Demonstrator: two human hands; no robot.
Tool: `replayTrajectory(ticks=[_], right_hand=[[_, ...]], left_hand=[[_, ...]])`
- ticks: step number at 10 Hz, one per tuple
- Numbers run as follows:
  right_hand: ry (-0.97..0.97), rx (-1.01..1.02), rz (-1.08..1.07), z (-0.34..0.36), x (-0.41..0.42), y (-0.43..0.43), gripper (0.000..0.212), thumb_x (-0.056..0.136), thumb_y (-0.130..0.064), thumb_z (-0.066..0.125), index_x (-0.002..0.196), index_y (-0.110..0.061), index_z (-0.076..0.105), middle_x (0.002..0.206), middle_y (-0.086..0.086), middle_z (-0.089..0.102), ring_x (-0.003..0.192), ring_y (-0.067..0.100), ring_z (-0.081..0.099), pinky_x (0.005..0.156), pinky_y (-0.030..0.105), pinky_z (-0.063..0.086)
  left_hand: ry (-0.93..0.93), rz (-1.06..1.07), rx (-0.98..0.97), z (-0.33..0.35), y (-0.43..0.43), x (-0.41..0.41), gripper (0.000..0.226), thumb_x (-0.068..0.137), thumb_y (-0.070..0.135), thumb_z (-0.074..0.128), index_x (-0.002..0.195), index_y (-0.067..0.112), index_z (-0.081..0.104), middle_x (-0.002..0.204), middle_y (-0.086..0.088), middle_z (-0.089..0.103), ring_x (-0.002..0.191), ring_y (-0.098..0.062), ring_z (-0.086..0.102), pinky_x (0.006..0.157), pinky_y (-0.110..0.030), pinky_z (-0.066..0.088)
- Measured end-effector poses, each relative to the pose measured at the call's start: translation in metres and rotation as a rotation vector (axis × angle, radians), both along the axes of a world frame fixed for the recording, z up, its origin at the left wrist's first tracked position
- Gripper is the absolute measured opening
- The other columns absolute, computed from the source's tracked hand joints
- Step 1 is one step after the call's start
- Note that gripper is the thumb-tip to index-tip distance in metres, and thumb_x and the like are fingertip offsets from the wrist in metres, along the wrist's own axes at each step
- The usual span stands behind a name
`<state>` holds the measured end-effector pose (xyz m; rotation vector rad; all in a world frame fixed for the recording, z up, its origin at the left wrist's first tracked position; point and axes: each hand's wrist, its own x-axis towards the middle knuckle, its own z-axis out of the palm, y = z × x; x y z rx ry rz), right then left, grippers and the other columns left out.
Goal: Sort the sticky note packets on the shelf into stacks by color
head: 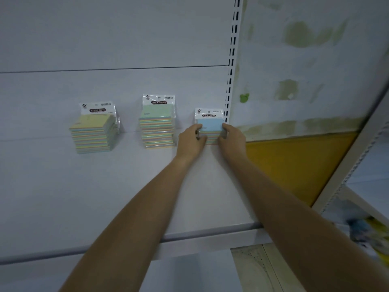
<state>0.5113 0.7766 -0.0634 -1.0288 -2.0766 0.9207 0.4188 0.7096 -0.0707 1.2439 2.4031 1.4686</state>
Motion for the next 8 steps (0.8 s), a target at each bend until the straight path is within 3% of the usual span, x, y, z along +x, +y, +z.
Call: replayTrajectory(ticks=[2, 4, 5, 6, 8], right_hand=[[0.002, -0.01, -0.006, -0.001, 0.0, 0.002, 0.047, 0.091, 0.001, 0.04, 0.137, -0.006, 0.038, 0.138, 0.016, 0.048, 0.126, 0.027, 0.046, 0.1, 0.023, 0.033], [0.049, -0.034, 0.031, 0.003, 0.004, -0.006, 0.057, 0.084, -0.001, 0.048, 0.139, -0.01, 0.035, 0.137, 0.016, 0.044, 0.127, 0.027, 0.042, 0.102, 0.029, 0.034], [0.113, 0.008, 0.035, 0.003, 0.003, -0.007, 0.061, 0.072, -0.013, 0.05, 0.133, -0.011, 0.044, 0.132, 0.014, 0.049, 0.124, 0.028, 0.046, 0.095, 0.027, 0.039], [0.137, 0.089, 0.012, 0.002, 0.001, -0.005, 0.057, 0.079, -0.003, 0.049, 0.135, -0.009, 0.042, 0.135, 0.014, 0.045, 0.126, 0.025, 0.04, 0.092, 0.017, 0.03], [0.187, 0.27, 0.011, 0.005, 0.003, -0.014, 0.048, 0.085, -0.001, 0.048, 0.132, -0.009, 0.045, 0.136, 0.014, 0.045, 0.127, 0.027, 0.04, 0.104, 0.028, 0.03]], left_hand=[[0.041, -0.015, -0.061, -0.003, 0.002, -0.001, 0.052, 0.081, -0.003, 0.058, 0.131, 0.001, 0.047, 0.134, -0.018, 0.054, 0.121, -0.03, 0.052, 0.103, -0.028, 0.036], [0.057, -0.003, -0.052, -0.001, -0.002, 0.005, 0.054, 0.082, -0.002, 0.055, 0.134, 0.004, 0.042, 0.124, -0.024, 0.058, 0.112, -0.036, 0.056, 0.095, -0.033, 0.041], [0.142, -0.003, -0.087, 0.001, -0.007, 0.014, 0.053, 0.083, 0.001, 0.05, 0.135, 0.005, 0.039, 0.122, -0.025, 0.056, 0.114, -0.037, 0.052, 0.094, -0.034, 0.037], [0.257, 0.012, -0.065, 0.005, -0.013, 0.02, 0.053, 0.084, 0.002, 0.047, 0.136, 0.007, 0.038, 0.133, -0.019, 0.049, 0.123, -0.033, 0.044, 0.101, -0.032, 0.033], [0.406, 0.011, 0.034, 0.028, -0.039, 0.031, 0.05, 0.086, 0.006, 0.046, 0.136, 0.009, 0.039, 0.127, -0.016, 0.052, 0.119, -0.031, 0.048, 0.097, -0.044, 0.044]])
